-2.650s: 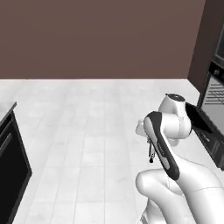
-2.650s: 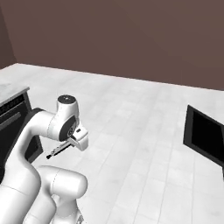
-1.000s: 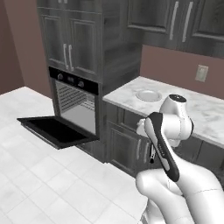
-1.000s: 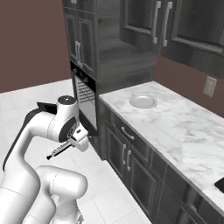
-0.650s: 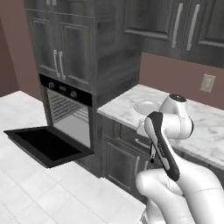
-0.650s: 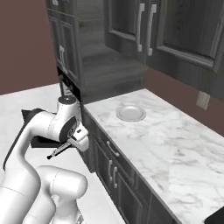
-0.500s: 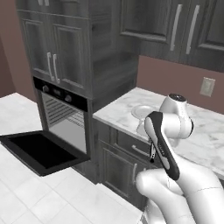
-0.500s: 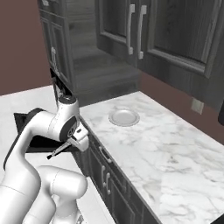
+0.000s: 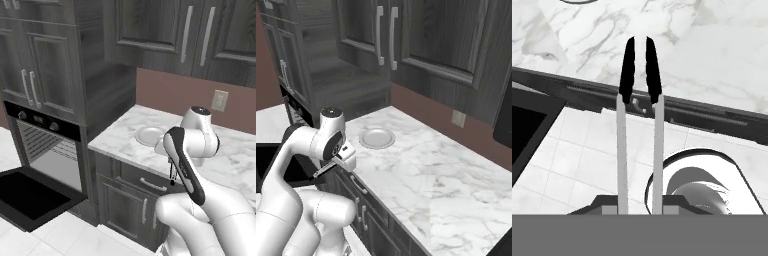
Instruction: Pick up the tongs from the counter and place them near the plate next to the oven.
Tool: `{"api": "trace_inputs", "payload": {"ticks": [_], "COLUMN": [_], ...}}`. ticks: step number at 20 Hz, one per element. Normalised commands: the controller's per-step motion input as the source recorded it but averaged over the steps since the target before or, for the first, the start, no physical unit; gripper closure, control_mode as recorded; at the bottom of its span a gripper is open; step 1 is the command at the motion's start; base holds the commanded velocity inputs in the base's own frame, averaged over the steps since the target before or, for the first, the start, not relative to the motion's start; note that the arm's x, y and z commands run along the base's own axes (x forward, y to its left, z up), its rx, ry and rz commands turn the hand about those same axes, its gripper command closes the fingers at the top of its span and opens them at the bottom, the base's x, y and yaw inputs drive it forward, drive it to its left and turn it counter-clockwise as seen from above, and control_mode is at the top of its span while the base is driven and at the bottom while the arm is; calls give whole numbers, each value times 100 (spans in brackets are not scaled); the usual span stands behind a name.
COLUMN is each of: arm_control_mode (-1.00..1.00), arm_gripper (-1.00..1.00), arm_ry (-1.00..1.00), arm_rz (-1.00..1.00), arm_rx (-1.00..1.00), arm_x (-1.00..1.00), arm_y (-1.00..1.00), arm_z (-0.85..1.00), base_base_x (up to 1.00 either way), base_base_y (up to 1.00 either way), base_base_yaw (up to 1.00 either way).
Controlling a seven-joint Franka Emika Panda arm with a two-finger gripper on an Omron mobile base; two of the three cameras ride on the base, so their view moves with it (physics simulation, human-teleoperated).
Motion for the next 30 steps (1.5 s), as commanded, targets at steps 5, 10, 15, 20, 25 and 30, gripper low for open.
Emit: {"api": "trace_inputs", "payload": {"ticks": [5,10,15,20,25,30], "arm_control_mode": [100,100,-100,-100,-100,-100], "arm_gripper": [100,100,100,100,100,100], "arm_ry": [0,0,0,0,-1,-1], "arm_rz": [0,0,-4,-12,-20,-14], "arm_rx": [0,0,-4,-7,-20,-17], "arm_x": [0,0,26,79,68,70], "arm_y": [0,0,0,-10,-9,-24], "arm_z": [0,0,-8,-28,-36,-35], "base_base_x": [12,1,22,0,0,0], "base_base_y": [4,0,0,0,0,0], "base_base_yaw": [-10,-1,-1,0,0,0]}}
